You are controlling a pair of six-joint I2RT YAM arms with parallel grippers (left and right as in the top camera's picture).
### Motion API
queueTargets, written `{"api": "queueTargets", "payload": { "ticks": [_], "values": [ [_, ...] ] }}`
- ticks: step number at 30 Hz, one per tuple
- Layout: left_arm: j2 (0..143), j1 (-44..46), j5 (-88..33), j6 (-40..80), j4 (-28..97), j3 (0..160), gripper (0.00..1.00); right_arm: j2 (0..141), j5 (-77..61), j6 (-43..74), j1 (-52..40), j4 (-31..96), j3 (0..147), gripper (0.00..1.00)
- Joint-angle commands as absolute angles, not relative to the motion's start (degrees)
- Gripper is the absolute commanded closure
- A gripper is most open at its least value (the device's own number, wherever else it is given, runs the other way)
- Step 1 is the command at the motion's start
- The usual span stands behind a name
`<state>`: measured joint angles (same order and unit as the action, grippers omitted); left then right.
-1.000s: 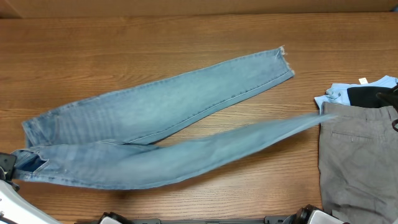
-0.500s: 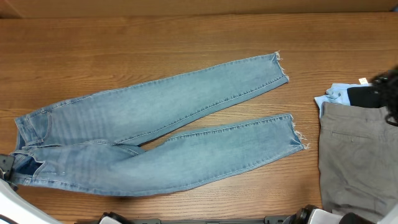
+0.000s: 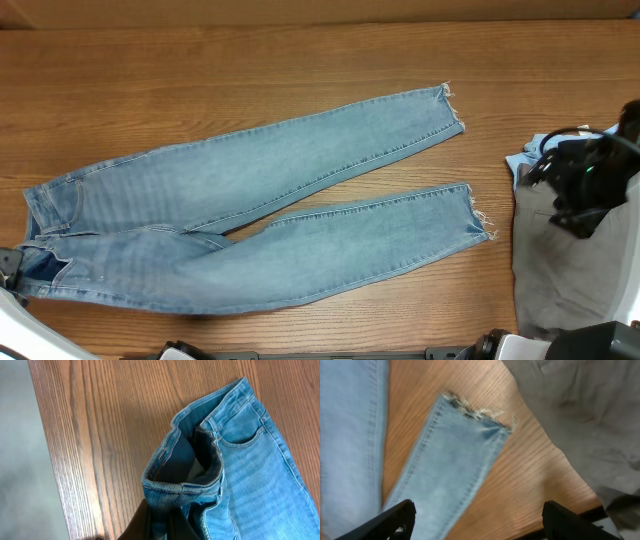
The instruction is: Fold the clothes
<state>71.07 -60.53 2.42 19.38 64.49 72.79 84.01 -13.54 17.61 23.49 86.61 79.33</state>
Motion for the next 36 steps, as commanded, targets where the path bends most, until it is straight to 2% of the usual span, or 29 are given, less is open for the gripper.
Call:
{"api": "queueTargets", "payload": {
  "ticks": [1, 5, 8, 12, 20, 25, 32, 36],
  "values": [
    [71.4, -61.1, 2.9, 20.2, 63.9, 74.6, 0.96, 81.6, -15.0, 16.6, 23.3, 82.4, 70.8, 0.15],
    [71.7, -61.1, 2.9, 20.2, 63.9, 74.6, 0.96, 81.7, -15.7, 20.1, 23.3, 74.4, 60.0, 0.22],
    [71.9, -61.1, 2.7, 20.2, 63.9, 74.6, 0.96, 81.8, -15.8, 23.2, 23.3, 68.8, 52.7, 0.37],
    [72.1, -61.1, 1.8, 20.2, 63.8, 74.6, 0.96, 81.8, -16.0, 26.3, 23.3, 61.6, 46.2, 0.47],
    [72.8, -61.1, 1.8, 20.2, 63.9, 74.6, 0.96, 81.8, -18.3, 29.3, 23.2, 47.8, 39.7, 0.45],
    [72.8, -61.1, 1.7, 20.2, 63.9, 74.6, 0.96, 82.3, -18.3, 31.8, 23.2, 41.4, 37.5, 0.52],
    [72.8, -61.1, 1.5, 20.2, 63.9, 74.6, 0.96, 85.7, -18.2, 33.1, 23.2, 37.1, 35.6, 0.53],
    [72.8, -61.1, 1.5, 20.2, 63.9, 74.6, 0.96, 87.2, -19.4, 32.8, 23.2, 34.5, 35.1, 0.6]
  ]
}}
